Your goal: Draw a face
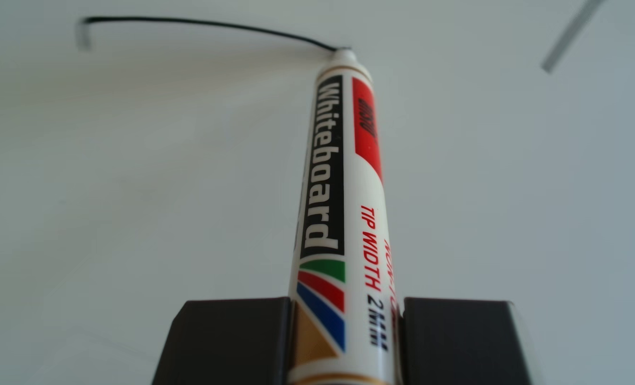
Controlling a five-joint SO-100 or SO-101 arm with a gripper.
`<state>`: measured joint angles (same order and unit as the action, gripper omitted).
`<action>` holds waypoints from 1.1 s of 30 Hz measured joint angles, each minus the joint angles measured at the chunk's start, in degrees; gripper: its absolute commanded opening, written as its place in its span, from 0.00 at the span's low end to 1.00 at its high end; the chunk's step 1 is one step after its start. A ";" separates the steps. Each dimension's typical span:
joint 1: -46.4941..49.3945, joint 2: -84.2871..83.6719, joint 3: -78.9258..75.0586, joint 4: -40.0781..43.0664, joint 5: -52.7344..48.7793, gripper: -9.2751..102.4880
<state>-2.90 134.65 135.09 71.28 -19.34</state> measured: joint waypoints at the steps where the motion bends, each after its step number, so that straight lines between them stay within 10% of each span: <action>1: 1.49 0.00 0.00 0.18 0.00 0.08; 33: 27.33 0.97 -1.41 3.08 -3.69 0.08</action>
<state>24.43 135.62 133.68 74.36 -23.03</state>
